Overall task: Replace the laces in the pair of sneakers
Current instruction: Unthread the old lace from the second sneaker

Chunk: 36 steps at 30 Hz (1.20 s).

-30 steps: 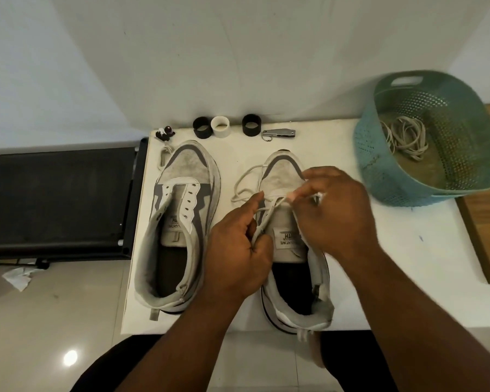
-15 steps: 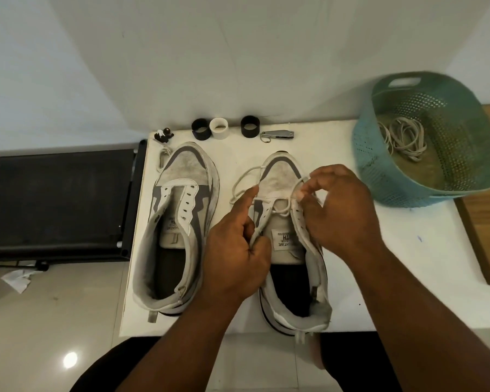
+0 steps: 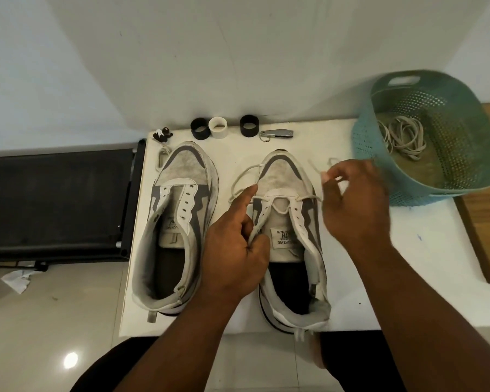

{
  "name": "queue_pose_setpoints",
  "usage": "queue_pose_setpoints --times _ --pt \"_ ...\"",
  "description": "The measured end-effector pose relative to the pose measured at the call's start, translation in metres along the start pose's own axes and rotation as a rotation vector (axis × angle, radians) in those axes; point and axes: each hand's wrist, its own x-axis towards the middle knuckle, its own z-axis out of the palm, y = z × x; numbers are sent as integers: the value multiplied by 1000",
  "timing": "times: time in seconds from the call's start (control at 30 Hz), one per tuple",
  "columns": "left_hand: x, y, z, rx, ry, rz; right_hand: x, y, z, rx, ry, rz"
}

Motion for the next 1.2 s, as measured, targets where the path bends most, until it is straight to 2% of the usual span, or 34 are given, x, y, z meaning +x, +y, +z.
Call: queue_pose_setpoints --times 0.07,0.17,0.27,0.37,0.43,0.5,0.6,0.7,0.8,0.93,0.97,1.1,1.2 --pt "1 0 0 -1 1 8 1 1 -6 -64 -19 15" --pt "1 -1 2 6 -4 30 0 -2 -7 -50 -178 -94" --pt "1 -3 3 -5 4 45 -1 -3 -2 -43 -298 -104" --pt "2 -8 3 -15 1 89 1 1 -2 -41 -194 -83" --pt "3 -11 3 3 34 116 5 6 -7 -64 -31 39" --pt "4 -11 4 24 64 122 7 11 -10 -74 36 117" --pt "4 -10 4 31 76 129 1 5 -4 -30 -89 -88" --pt "5 -11 3 28 67 132 -6 0 9 23 -228 -177" --pt "5 -14 2 33 65 136 -4 1 10 -12 -119 -155" --pt "5 -14 2 43 65 129 2 10 -5 -73 113 76" --pt "5 -14 2 43 65 131 2 10 -5 -85 101 50" --pt "6 -13 1 53 52 133 -5 -2 7 -109 -155 -164" --pt "5 -14 0 50 51 119 -5 1 11 -46 -101 -174"
